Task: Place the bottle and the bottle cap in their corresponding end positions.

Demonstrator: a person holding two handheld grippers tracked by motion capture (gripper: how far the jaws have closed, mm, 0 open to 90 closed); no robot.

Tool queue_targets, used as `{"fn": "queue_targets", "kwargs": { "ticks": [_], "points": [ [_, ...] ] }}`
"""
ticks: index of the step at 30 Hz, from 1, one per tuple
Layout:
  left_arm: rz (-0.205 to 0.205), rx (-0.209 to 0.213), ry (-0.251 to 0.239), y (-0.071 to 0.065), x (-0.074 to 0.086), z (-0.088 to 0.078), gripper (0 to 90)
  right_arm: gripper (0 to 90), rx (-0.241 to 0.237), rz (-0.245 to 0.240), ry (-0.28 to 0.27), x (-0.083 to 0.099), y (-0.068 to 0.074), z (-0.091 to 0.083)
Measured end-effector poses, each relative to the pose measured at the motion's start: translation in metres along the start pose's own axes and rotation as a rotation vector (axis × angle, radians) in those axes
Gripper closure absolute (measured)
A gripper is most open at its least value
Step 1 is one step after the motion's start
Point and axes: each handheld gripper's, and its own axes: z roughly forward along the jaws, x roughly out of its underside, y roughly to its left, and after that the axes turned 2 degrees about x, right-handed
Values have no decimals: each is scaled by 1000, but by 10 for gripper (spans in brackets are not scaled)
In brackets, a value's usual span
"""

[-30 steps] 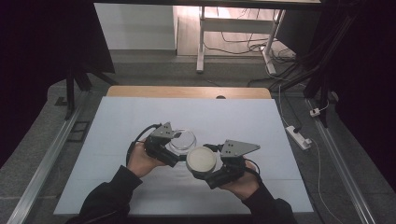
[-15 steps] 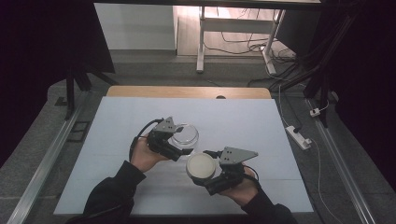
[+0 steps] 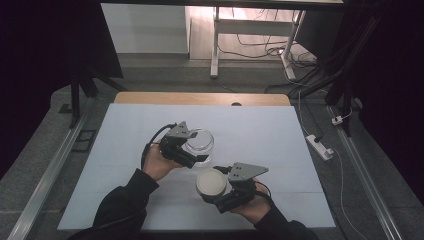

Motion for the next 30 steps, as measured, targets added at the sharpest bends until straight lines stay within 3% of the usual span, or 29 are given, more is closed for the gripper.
{"fn": "queue_targets", "kwargs": {
  "ticks": [30],
  "points": [
    [-16, -21, 8, 19, 2, 30, 74, 74, 4, 0, 31, 15, -2, 21]
  ]
}}
